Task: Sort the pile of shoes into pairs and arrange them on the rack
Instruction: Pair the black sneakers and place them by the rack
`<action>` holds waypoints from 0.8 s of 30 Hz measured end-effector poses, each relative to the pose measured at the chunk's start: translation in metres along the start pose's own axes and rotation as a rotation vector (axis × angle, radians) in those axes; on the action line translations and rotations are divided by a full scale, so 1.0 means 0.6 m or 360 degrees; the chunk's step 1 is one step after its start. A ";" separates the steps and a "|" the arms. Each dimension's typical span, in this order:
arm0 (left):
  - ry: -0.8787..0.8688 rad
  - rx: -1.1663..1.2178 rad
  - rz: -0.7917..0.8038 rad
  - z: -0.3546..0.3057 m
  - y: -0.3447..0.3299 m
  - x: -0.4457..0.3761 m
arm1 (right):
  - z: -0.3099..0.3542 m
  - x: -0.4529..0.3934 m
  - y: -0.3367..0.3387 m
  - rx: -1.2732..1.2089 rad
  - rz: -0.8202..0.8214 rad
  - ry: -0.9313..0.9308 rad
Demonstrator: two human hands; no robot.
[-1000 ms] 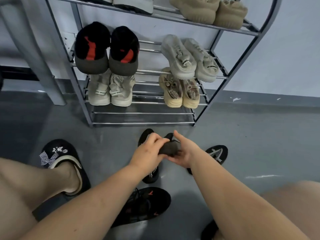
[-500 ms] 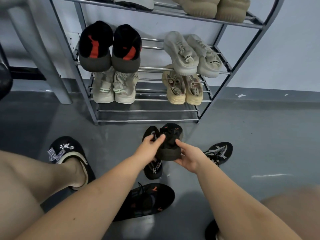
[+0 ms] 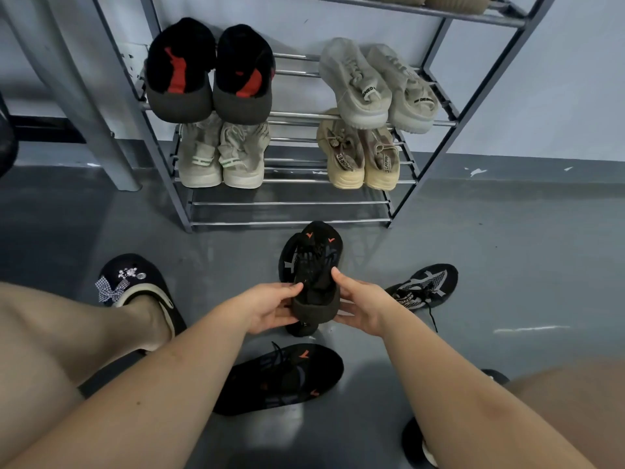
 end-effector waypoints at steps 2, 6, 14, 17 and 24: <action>0.0014 -0.0031 -0.0022 0.004 0.013 0.001 | -0.010 -0.007 -0.004 0.0046 -0.0020 -0.0059; 0.0013 -0.0028 -0.0055 0.007 0.026 -0.001 | -0.019 -0.025 -0.007 0.0039 -0.0059 -0.0068; 0.0068 -0.0096 -0.0049 0.015 0.020 -0.035 | -0.035 -0.053 0.032 0.0017 -0.0168 -0.0116; 0.0129 -0.0117 -0.0019 0.028 0.009 -0.059 | -0.050 -0.056 0.057 -0.0014 -0.0204 -0.0149; 0.0266 -0.0152 0.0010 0.063 -0.032 -0.132 | -0.072 -0.058 0.136 -0.0042 -0.0352 -0.0209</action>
Point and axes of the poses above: each hand's wrist, its own x-axis away from the middle knuckle, its own y-axis out of the back of the hand, z = x × y, the point moved 9 cm from there along -x, towards the middle knuckle, and after that the axes turned 14 degrees about z, right-handed, at the moved point
